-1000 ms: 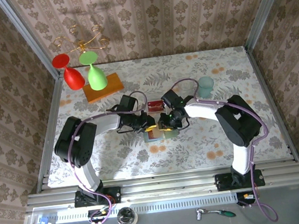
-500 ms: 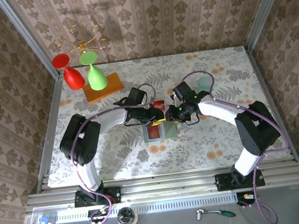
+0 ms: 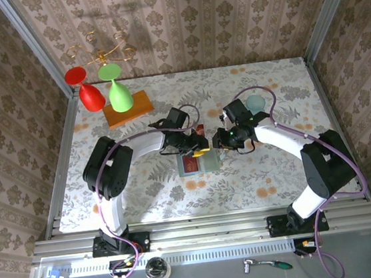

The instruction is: Take the credit cards out of the card holder

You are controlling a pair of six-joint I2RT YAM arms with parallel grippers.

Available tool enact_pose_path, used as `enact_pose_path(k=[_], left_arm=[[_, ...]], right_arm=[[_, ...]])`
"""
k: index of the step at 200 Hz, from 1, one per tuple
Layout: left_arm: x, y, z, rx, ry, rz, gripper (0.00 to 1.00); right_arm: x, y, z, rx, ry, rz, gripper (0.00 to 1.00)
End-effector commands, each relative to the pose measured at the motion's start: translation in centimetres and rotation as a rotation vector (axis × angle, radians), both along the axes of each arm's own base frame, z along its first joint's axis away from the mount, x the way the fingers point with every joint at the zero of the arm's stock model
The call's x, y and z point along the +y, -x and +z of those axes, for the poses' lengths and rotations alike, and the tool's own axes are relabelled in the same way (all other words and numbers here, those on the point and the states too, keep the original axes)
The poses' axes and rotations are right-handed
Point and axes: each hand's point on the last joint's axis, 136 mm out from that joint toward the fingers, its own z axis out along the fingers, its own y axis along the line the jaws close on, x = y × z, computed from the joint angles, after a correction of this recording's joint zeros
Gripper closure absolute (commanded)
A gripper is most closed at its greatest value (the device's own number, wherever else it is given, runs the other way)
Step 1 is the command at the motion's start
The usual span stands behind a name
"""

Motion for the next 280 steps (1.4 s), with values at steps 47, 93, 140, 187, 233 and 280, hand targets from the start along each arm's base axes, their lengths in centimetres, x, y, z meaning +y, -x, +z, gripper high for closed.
enact_pose_path(k=[47, 93, 140, 187, 233, 280], left_arm=[[2.7, 0.3, 0.2, -0.011, 0.023, 0.054, 0.65], [4.7, 0.4, 0.3, -0.025, 0.025, 0.103, 0.65], [7.4, 0.3, -0.1, -0.042, -0.006, 0.177, 0.69], [9.0, 0.5, -0.6, -0.027, -0.028, 0.209, 0.72], [9.0, 0.8, -1.4, 0.008, -0.027, 0.207, 0.80], [9.1, 0.9, -1.8, 0.026, -0.034, 0.206, 0.88]], right_arm=[[2.6, 0.0, -1.5, 0.073, -0.039, 0.024, 0.72], [4.7, -0.1, -2.3, 0.095, -0.035, 0.059, 0.72], [6.4, 0.2, -3.1, 0.120, -0.031, 0.085, 0.72], [7.4, 0.5, -3.7, 0.135, -0.030, 0.102, 0.72], [7.7, 0.6, -4.4, 0.147, -0.023, 0.109, 0.72], [7.7, 0.7, -4.7, 0.152, -0.021, 0.111, 0.72]])
